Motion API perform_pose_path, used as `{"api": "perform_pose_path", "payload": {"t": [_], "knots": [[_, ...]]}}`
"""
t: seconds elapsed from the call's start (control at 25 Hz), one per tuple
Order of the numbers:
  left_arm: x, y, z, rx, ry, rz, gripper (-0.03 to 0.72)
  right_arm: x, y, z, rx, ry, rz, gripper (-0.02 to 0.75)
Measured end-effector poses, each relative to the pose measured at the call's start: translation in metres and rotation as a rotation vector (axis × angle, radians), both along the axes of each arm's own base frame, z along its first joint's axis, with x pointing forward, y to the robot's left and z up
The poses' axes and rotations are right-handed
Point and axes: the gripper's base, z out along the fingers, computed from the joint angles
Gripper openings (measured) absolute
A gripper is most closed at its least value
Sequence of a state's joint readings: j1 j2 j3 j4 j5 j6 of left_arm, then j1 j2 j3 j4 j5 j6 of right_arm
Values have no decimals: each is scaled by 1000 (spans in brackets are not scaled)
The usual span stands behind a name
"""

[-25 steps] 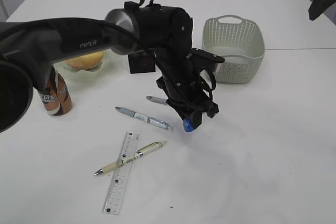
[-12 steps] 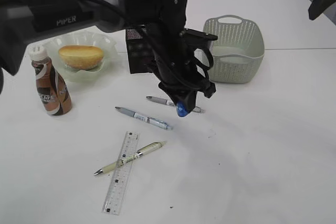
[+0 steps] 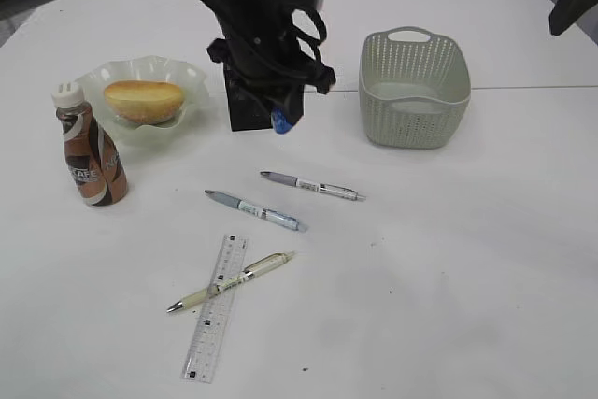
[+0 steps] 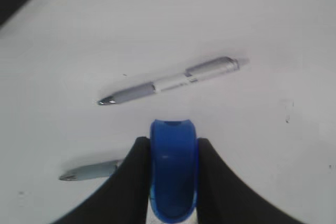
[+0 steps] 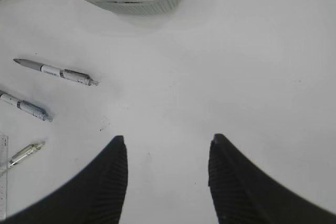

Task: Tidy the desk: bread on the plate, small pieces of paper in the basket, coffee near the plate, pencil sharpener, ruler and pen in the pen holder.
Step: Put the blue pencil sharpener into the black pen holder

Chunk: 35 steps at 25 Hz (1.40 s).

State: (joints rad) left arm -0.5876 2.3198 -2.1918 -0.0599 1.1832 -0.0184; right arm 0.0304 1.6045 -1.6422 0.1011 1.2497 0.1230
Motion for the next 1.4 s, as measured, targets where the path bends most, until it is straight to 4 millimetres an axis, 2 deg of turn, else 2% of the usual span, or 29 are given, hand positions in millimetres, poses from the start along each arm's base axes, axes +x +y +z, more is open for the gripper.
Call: {"api": "perform_pose_path", "payload": {"t": [0.16, 0.36, 0.8, 0.96, 1.12, 1.4], "knots": [[21, 24, 17, -31, -58, 78, 158, 0, 0, 0, 0, -2, 0, 372], [42, 47, 25, -78, -136, 148, 158, 0, 0, 0, 0, -2, 0, 372], [68, 43, 47, -222, -484, 159, 158, 0, 0, 0, 0, -2, 0, 372], [78, 39, 33, -241, -533, 158, 158, 0, 0, 0, 0, -2, 0, 372], [86, 40, 9, -225, -512, 163, 158, 0, 0, 0, 0, -2, 0, 372], [94, 49, 5, -232, -538, 184, 159, 0, 0, 0, 0, -2, 0, 372]]}}
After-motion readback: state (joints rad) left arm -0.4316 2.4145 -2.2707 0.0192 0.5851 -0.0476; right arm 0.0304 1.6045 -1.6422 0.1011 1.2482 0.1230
